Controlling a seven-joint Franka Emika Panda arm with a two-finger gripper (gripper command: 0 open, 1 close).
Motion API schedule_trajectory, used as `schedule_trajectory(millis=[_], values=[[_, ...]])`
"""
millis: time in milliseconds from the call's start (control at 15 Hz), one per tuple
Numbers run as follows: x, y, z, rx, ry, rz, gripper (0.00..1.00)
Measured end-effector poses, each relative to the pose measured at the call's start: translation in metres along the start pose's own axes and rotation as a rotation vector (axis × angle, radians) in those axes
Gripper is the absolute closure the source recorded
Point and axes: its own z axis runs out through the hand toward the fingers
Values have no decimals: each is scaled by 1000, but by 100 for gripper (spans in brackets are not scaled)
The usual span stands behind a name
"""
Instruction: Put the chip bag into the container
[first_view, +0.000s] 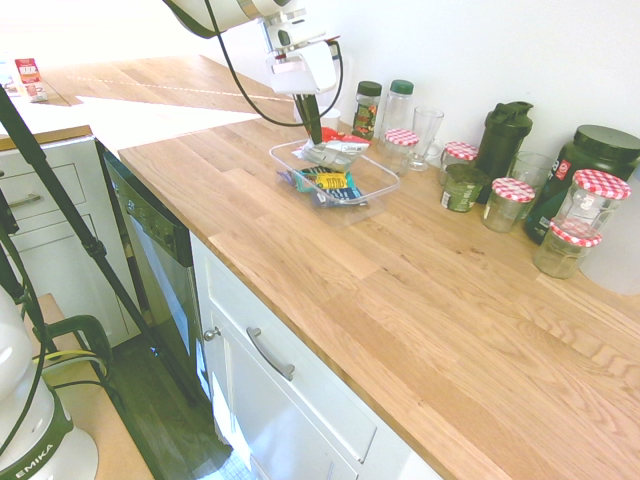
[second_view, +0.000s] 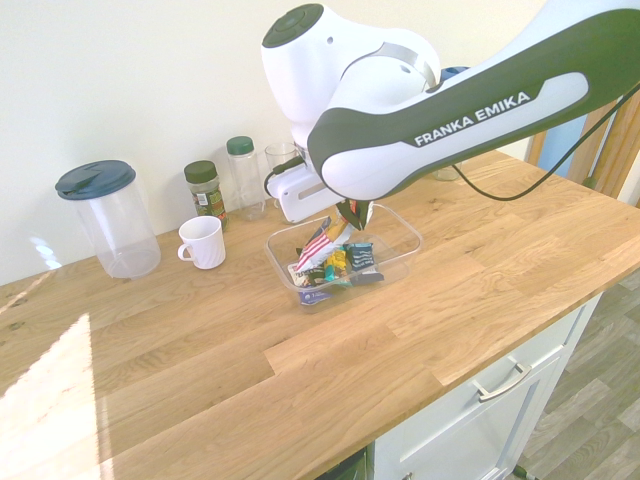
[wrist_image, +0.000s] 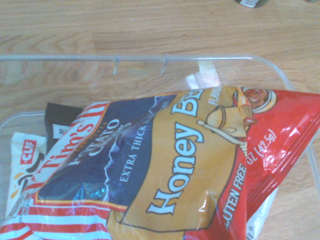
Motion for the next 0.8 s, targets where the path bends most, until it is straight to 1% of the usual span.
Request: schedule_trajectory(millis=[267, 333, 600, 800], values=[[17, 9, 35, -26, -11, 29, 100], [18, 12, 43, -32, -15, 30, 0], [21, 24, 67, -51, -33, 44, 0], [25, 30, 75, -52, -44, 56, 0]])
